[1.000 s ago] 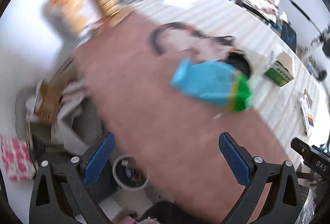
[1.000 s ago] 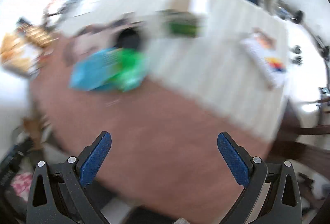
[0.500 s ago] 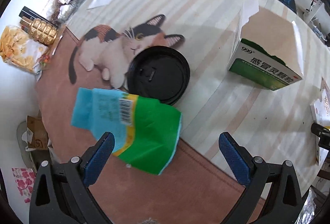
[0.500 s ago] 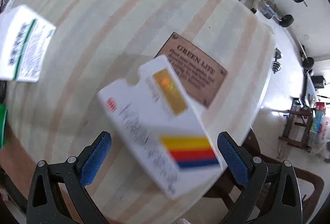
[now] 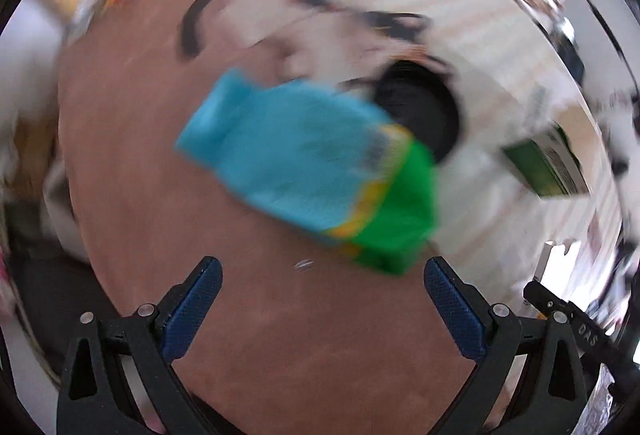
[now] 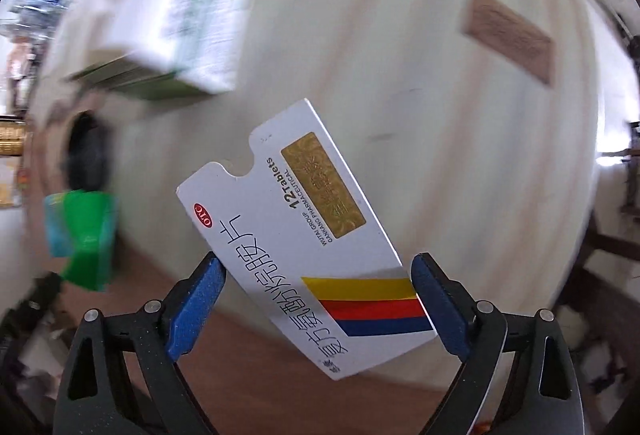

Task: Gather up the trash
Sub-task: 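Grasp the blue-green snack bag with the left tool while the right tool grasps the white medicine box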

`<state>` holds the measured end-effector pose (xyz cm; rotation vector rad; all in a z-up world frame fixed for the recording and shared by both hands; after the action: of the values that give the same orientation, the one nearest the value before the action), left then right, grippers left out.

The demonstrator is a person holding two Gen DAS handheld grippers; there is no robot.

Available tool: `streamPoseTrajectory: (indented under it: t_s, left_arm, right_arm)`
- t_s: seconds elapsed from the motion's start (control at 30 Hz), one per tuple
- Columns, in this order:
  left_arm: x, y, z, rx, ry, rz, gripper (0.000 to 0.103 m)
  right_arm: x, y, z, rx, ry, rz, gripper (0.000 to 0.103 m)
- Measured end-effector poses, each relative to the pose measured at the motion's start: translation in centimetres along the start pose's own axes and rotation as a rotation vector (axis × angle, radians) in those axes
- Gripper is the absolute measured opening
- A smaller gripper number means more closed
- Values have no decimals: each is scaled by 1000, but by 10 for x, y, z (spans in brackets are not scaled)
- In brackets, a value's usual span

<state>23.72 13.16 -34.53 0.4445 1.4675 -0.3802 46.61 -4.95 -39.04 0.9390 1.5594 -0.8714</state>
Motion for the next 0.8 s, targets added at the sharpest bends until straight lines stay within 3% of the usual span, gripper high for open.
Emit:
streamPoseTrajectory:
  t_s: [0.1,0.23,0.37,0.5,0.6,0.8]
  left_arm:
    - [10,5,-29,-60,2,-15,102]
    - [9,7,-49,-104,-10,-8,102]
    - [11,9,-59,-146,-61,-38,102]
    - [9,14,-67,-192,-111,-51,102]
    - [14,29,-74,-232,-142,-64,102]
    - [36,61,-59,-450,-255,-139,102]
  right_arm:
    - [-3,0,-35,-8,13,50,93]
    - [6,11,-75,-28,71,45,90]
    - [18,-12,-119,-104,53,31,90]
    - [26,-53,-153,-244,108,-44,89]
    - [21,-65,-142,-231,101,-42,89]
    - [4,-36,-69,-19,5,50,89]
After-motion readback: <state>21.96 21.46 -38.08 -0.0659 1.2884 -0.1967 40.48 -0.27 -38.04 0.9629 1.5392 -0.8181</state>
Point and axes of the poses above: each gripper's, at about its wrist camera, not at the fingertips, and x roughly the way its jaws point, z to its right, y to its top, the point moved 2 cm from there along x, roughly the way its jaws point, and after that the axes turned 1 degree about x, right-handed, at the moved point
